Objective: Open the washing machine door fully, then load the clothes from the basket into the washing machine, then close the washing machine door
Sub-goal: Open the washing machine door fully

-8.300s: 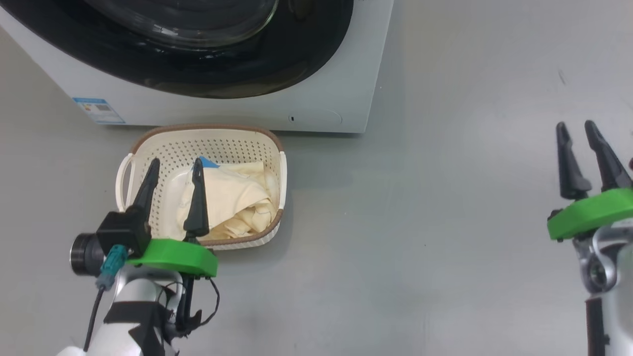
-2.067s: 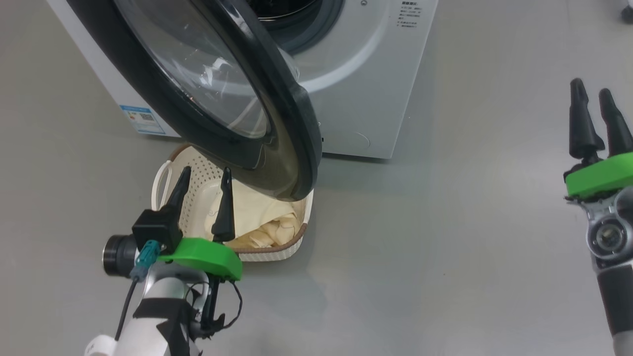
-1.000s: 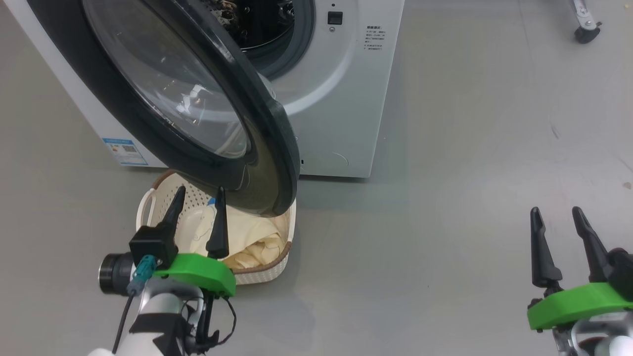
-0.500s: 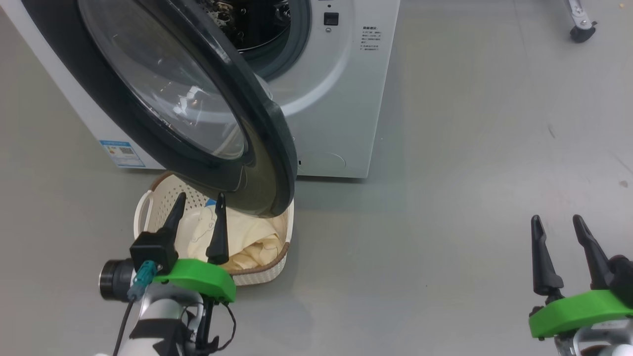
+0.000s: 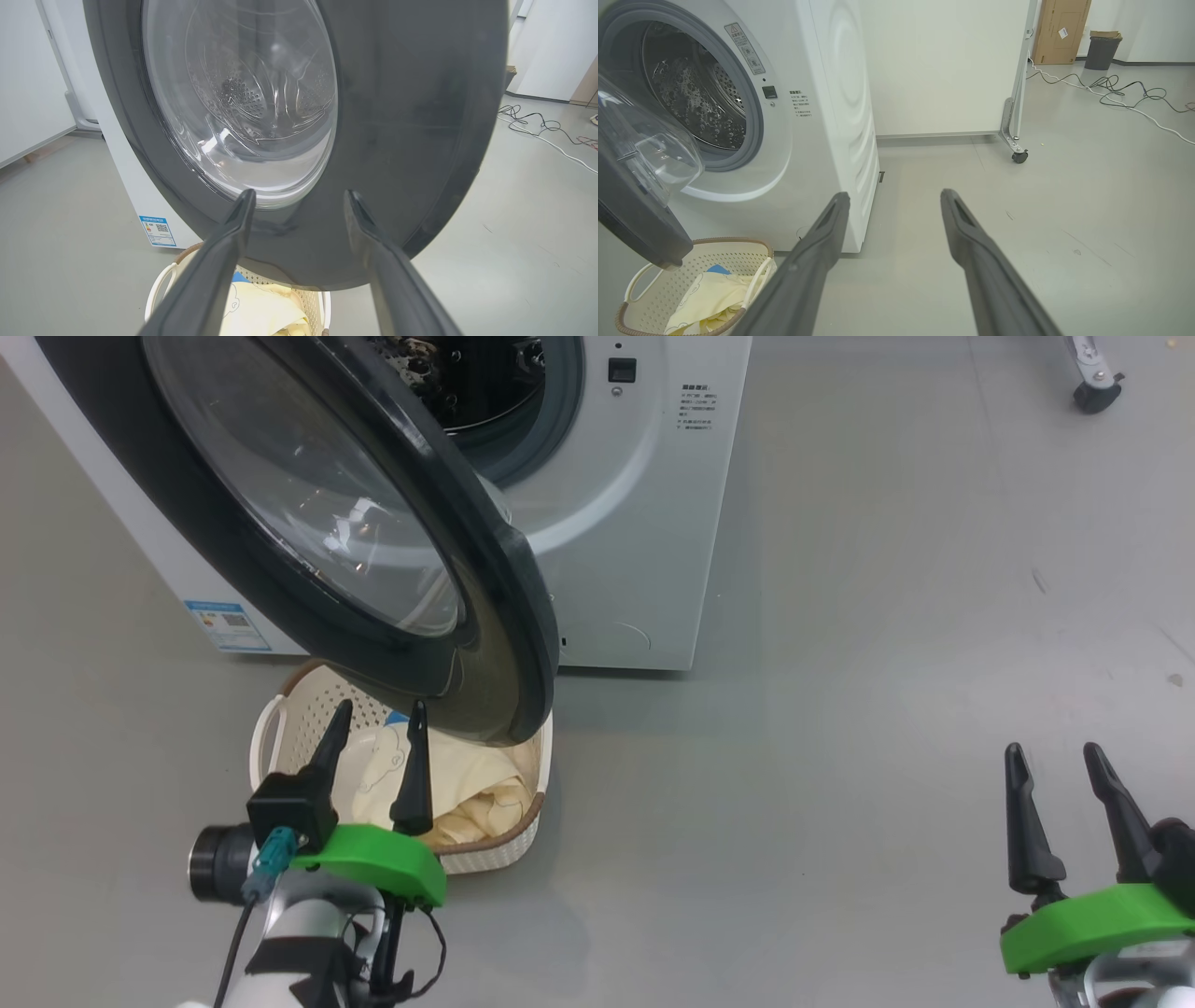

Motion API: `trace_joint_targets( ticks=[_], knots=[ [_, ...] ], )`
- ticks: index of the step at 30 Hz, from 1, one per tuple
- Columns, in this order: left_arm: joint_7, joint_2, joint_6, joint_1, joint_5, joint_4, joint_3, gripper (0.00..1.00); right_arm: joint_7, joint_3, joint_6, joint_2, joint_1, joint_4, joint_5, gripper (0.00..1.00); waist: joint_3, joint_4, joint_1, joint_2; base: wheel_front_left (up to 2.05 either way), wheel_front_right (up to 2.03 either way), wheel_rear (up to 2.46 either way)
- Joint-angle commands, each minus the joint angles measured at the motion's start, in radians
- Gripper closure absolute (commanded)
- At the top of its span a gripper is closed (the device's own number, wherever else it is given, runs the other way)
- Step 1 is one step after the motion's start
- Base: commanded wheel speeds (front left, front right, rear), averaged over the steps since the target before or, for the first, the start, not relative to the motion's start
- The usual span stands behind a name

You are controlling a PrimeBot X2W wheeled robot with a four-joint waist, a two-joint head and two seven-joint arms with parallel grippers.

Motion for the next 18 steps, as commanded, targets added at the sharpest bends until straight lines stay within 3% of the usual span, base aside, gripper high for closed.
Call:
trace_joint_targets(
  ticks=[1,2,3,4,10,18],
  knots=[
    [-0.007,0.016,-0.004,-0.043,0.011,-0.022,0.035,0.05,-0.001,0.012,0.0,-0.012,-0.013,-0.033,0.005,0.0,0.002,-0.001,0.0,0.0,0.0,0.0,0.0],
    [-0.007,0.016,-0.004,-0.046,0.01,-0.021,0.036,0.53,-0.001,0.011,0.0,-0.012,-0.013,-0.033,0.004,0.0,0.003,-0.001,0.0,0.0,0.0,0.0,0.0],
    [-0.007,0.016,-0.003,-0.048,0.008,-0.022,0.038,0.88,-0.001,0.01,0.0,-0.012,-0.013,-0.032,0.004,0.0,0.002,-0.001,0.0,0.0,0.0,0.0,0.0],
    [-0.007,0.016,-0.002,-0.05,0.004,-0.026,0.043,1.0,0.0,0.01,0.0,-0.012,-0.013,-0.031,0.004,0.0,0.002,-0.001,0.0,0.0,0.0,0.0,0.0],
    [-0.007,0.015,0.016,-0.081,-0.006,-0.083,0.067,1.0,0.001,0.003,0.0,-0.012,-0.008,-0.024,0.009,0.0,-0.008,0.005,0.0,0.0,0.0,0.0,0.0],
    [0.002,0.011,0.008,-0.13,-0.027,-0.331,0.024,1.0,0.005,-0.018,0.0,-0.012,0.006,-0.017,0.015,0.0,-0.027,0.01,0.0,0.0,0.0,0.0,0.0]
  ],
)
